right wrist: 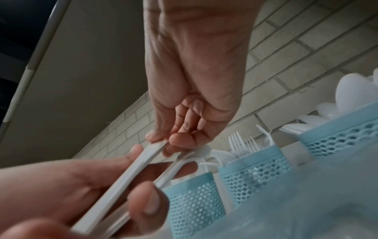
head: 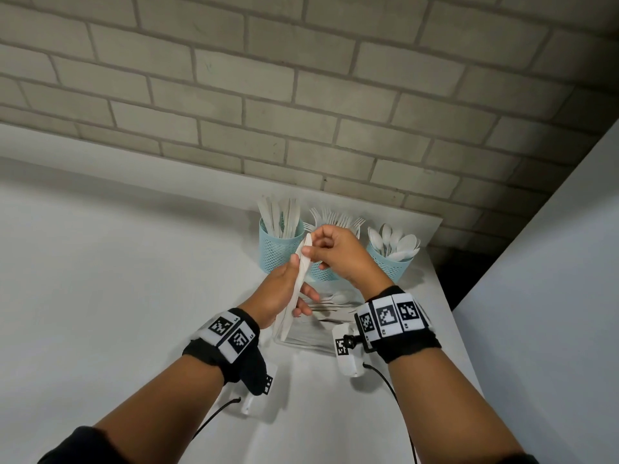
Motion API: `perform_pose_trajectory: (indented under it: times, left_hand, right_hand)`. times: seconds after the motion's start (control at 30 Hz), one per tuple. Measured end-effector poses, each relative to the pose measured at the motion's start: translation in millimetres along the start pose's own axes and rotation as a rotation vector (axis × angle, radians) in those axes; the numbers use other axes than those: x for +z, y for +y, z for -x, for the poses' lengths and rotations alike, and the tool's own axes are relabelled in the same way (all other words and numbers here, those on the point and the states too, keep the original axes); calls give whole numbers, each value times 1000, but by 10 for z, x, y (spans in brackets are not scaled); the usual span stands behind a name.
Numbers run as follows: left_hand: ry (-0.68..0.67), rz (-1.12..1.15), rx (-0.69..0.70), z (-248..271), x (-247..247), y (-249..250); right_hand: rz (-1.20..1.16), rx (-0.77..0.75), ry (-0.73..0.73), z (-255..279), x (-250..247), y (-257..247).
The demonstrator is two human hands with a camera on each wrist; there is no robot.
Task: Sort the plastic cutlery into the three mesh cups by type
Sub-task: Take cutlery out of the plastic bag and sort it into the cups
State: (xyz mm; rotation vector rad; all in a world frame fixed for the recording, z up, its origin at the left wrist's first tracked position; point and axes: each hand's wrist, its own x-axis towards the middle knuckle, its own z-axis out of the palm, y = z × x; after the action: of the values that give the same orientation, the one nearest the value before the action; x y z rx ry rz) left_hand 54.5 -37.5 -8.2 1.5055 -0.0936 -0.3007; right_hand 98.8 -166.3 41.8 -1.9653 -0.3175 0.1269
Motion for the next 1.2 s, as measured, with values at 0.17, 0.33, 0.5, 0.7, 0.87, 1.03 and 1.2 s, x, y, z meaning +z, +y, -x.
perform_pose_trajectory:
  times: [0.17, 0.33, 0.5, 0.7, 0.87, 1.03, 1.2]
  left_hand:
    - [36, 71, -12, -59, -123, 51]
    - [39, 291, -36, -81, -278, 155]
    - [162, 343, -67, -89, -403, 128]
    - [304, 308, -92, -75, -492, 2]
    - [375, 232, -94, -71, -475, -14]
    - [408, 144, -73, -42, -451, -26]
    - [390, 181, 24, -49, -322, 88]
  right_hand:
    - [-3, 2, 21, -143, 48, -97]
    - [64, -61, 58, -372, -4, -301]
    - [-66, -155, 327, -581, -105, -457]
    - [-76, -291, 735, -732, -101, -374]
    - [318, -293, 635, -798, 190, -6]
    - [659, -142, 360, -721, 279, 116]
    - [502, -234, 332, -566, 189, -144]
